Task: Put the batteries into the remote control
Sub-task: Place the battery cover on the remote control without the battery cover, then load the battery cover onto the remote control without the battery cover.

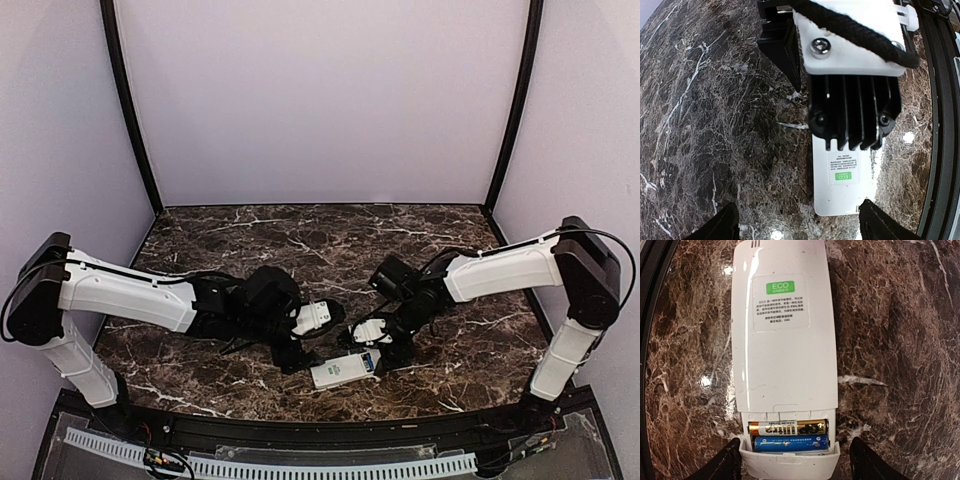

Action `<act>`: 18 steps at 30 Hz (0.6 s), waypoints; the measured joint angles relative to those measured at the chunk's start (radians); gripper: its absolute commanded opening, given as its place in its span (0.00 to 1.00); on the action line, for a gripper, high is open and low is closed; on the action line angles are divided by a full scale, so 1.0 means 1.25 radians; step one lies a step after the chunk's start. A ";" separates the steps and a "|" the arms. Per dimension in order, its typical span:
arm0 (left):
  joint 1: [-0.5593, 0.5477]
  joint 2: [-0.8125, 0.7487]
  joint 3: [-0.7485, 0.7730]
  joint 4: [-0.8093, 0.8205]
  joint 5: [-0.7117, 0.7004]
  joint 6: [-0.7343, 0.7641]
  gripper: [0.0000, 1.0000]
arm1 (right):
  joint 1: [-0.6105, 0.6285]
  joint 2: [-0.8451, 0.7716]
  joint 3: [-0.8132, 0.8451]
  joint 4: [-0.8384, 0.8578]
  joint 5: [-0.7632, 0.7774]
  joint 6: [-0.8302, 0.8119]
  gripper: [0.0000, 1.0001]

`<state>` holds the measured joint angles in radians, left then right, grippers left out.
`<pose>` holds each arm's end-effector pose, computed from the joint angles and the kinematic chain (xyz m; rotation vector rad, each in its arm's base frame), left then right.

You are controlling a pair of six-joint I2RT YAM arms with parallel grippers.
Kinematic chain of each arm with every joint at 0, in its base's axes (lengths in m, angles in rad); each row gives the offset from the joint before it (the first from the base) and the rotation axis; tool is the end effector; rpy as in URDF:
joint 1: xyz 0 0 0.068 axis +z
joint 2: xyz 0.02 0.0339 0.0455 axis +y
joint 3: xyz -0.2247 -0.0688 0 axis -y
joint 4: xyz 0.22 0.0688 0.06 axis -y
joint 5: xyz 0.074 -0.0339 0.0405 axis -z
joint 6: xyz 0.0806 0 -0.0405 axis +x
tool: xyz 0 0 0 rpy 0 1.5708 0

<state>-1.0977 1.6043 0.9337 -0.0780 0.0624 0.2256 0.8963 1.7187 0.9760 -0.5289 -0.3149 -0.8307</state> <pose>0.1551 -0.3141 0.1432 1.4837 1.8527 -0.5041 0.1679 0.2500 0.0872 -2.1861 1.7800 0.4611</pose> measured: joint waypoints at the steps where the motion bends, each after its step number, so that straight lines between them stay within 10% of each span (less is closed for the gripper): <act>1: 0.000 0.000 0.000 0.000 0.000 0.000 0.82 | 0.000 -0.002 0.002 0.000 -0.002 0.002 0.72; 10: 0.001 -0.002 0.000 0.026 -0.001 -0.001 0.81 | -0.022 -0.126 0.010 0.001 -0.027 0.081 0.68; 18: 0.006 0.027 0.001 -0.006 -0.069 -0.007 0.69 | -0.105 -0.266 0.006 0.126 0.017 0.543 0.23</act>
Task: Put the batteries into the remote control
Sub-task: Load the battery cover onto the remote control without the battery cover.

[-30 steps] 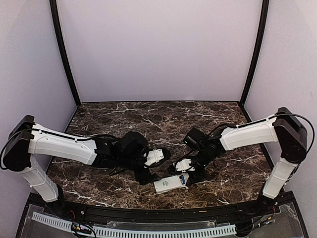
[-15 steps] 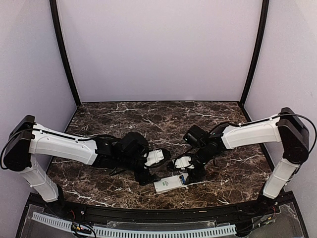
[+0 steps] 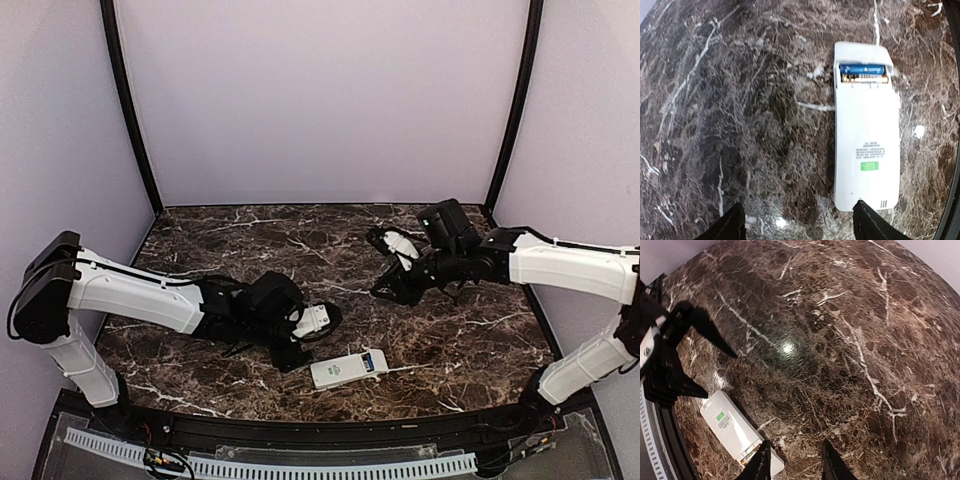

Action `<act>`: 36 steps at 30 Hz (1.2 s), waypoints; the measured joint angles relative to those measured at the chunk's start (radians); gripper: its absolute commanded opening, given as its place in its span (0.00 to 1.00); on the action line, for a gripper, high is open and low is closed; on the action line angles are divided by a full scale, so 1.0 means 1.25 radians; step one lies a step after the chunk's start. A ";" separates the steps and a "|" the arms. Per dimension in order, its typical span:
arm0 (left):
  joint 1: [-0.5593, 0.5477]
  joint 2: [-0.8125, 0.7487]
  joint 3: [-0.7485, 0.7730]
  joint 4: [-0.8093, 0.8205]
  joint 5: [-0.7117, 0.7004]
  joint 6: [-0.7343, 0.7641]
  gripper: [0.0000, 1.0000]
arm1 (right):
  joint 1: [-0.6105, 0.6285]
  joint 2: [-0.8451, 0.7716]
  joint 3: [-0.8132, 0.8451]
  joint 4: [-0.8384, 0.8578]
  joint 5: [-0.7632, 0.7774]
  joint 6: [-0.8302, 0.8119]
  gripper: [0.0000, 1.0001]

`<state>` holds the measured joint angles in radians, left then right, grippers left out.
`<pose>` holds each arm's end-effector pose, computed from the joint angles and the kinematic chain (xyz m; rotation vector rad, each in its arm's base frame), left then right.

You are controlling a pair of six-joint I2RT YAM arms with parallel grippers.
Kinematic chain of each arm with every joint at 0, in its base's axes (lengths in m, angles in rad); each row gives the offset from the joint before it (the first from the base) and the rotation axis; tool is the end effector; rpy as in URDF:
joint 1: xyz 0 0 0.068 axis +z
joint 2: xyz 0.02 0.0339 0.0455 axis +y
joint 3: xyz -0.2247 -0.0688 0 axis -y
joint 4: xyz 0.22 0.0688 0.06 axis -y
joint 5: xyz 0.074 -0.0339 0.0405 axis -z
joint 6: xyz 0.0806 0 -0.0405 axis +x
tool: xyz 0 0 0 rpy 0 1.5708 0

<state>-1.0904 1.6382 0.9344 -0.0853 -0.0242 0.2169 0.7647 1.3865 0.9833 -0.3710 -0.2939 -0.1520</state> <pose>0.1637 -0.3100 0.1314 1.4468 1.9085 -0.3911 0.2095 0.2334 0.1976 -1.1912 2.0779 0.6407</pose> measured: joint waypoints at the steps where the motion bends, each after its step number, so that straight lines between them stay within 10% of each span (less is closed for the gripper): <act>1: -0.001 0.005 0.000 -0.014 -0.007 0.000 0.65 | -0.001 -0.012 -0.008 0.015 0.020 0.068 0.20; 12: -0.006 0.005 0.010 -0.127 -0.045 -0.008 0.50 | 0.067 -0.012 -0.196 0.081 0.074 0.531 0.00; 36: -0.016 0.066 0.040 -0.182 0.035 -0.002 0.47 | 0.141 0.128 -0.191 0.147 0.062 0.611 0.00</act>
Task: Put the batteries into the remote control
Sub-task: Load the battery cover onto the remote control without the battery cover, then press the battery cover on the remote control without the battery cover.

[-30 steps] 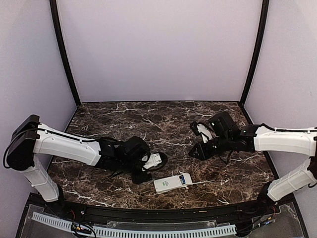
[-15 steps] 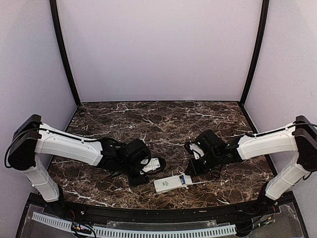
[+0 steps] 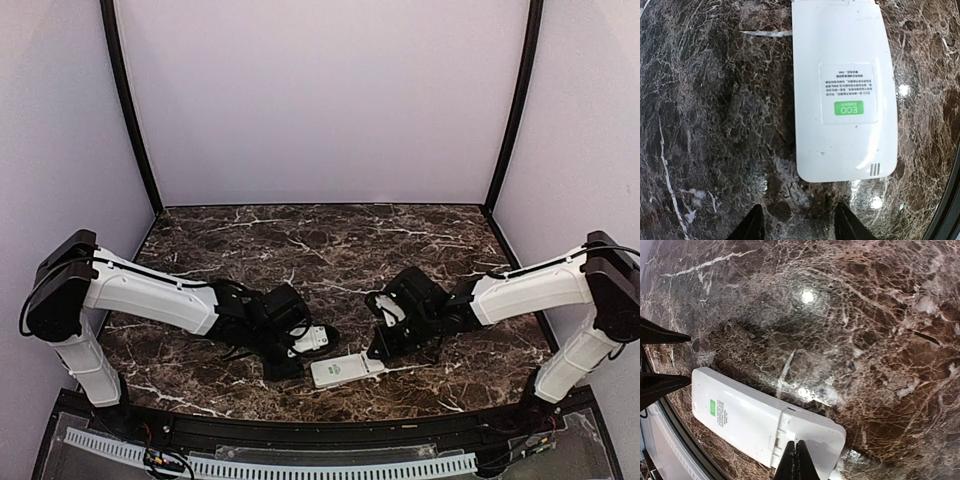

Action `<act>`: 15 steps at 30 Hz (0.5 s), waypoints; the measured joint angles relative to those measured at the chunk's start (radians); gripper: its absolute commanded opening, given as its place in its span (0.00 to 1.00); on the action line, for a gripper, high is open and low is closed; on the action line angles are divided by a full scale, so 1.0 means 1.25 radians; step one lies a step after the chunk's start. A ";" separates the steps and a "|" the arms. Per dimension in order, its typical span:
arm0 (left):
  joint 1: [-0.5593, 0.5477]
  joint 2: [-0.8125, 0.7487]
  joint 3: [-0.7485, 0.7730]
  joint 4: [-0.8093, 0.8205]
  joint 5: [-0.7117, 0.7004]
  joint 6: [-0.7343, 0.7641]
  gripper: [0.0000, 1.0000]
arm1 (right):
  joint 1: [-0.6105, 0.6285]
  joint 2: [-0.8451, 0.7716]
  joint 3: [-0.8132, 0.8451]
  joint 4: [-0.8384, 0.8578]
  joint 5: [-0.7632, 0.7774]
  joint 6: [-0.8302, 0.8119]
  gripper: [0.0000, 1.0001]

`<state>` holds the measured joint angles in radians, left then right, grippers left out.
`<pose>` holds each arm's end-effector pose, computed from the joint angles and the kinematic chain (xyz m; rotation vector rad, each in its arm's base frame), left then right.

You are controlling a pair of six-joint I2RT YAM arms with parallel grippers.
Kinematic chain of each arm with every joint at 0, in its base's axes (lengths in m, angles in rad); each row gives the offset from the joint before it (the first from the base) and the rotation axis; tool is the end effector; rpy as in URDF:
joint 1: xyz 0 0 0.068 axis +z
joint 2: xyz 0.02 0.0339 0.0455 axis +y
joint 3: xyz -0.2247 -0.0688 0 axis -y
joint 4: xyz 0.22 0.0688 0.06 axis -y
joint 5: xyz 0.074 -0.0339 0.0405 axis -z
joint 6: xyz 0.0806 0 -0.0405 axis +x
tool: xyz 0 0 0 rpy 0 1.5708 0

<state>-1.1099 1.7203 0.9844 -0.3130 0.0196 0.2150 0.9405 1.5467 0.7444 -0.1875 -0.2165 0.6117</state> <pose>0.1471 -0.2997 0.0985 1.6415 2.0931 -0.3308 0.1596 0.2481 0.0940 -0.5414 2.7144 0.7939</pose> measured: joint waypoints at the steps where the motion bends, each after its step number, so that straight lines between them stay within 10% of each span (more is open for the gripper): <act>1: 0.000 0.004 0.001 -0.001 0.005 0.001 0.47 | 0.004 0.002 0.003 0.003 0.000 0.002 0.00; 15: 0.000 0.009 0.008 -0.009 0.020 0.008 0.47 | 0.028 0.022 0.023 0.007 0.004 0.014 0.00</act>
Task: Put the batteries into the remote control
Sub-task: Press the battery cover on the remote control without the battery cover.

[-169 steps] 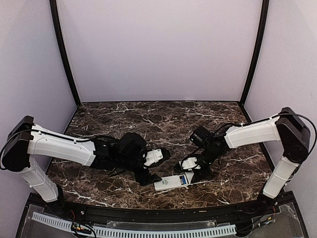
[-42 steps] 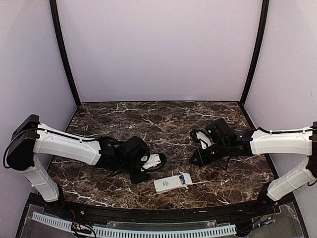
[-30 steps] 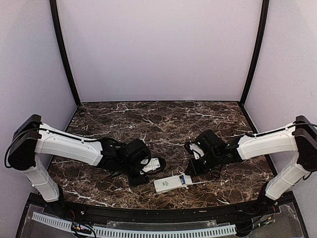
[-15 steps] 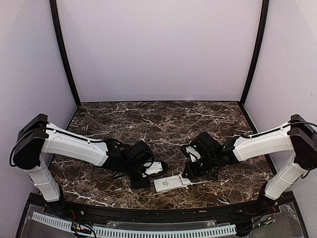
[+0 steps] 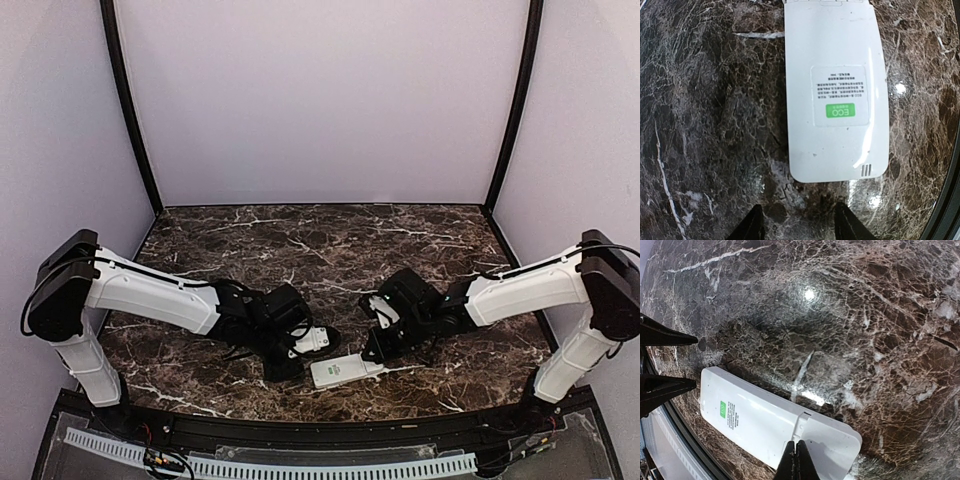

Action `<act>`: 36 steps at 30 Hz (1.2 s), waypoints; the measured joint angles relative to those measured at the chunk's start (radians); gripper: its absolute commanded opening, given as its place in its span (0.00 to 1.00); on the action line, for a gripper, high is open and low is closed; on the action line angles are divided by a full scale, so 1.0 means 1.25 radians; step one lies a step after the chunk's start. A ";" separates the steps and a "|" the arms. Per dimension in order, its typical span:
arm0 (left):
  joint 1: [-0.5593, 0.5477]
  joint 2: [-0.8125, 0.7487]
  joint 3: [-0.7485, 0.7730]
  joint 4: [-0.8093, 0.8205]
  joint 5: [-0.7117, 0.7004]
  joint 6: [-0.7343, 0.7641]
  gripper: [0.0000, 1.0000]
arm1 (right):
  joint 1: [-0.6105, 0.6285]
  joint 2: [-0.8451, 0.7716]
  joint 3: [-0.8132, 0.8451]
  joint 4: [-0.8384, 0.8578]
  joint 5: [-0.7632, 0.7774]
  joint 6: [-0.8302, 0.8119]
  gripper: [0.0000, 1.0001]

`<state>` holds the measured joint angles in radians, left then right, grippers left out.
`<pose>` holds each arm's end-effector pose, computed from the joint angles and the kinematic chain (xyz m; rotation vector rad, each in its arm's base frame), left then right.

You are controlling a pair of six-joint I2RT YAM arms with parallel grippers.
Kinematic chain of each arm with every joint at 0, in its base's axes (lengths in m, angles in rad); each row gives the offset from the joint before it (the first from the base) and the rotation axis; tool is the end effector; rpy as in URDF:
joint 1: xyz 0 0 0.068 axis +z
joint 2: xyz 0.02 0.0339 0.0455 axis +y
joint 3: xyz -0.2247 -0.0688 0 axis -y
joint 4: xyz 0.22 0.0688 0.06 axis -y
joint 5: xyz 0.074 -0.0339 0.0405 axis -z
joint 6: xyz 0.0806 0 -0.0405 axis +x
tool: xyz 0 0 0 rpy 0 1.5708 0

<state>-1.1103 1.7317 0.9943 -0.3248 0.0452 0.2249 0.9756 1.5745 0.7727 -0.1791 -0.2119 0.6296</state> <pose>0.1454 -0.3012 0.0968 1.6710 2.0942 -0.3530 0.1553 0.2595 0.0949 -0.5645 2.7108 0.8092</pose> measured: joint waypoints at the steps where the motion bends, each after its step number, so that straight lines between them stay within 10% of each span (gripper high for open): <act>1: 0.000 0.000 0.000 0.000 0.000 0.000 0.47 | 0.000 0.000 0.001 -0.002 0.001 -0.002 0.00; 36: -0.002 0.000 0.000 -0.006 -0.001 0.003 0.47 | 0.008 -0.015 -0.043 0.023 -0.055 0.013 0.00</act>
<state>-1.1122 1.7317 0.9947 -0.3321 0.0444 0.2291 0.9852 1.5555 0.7193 -0.1509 -0.2810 0.6453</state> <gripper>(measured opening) 0.475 0.003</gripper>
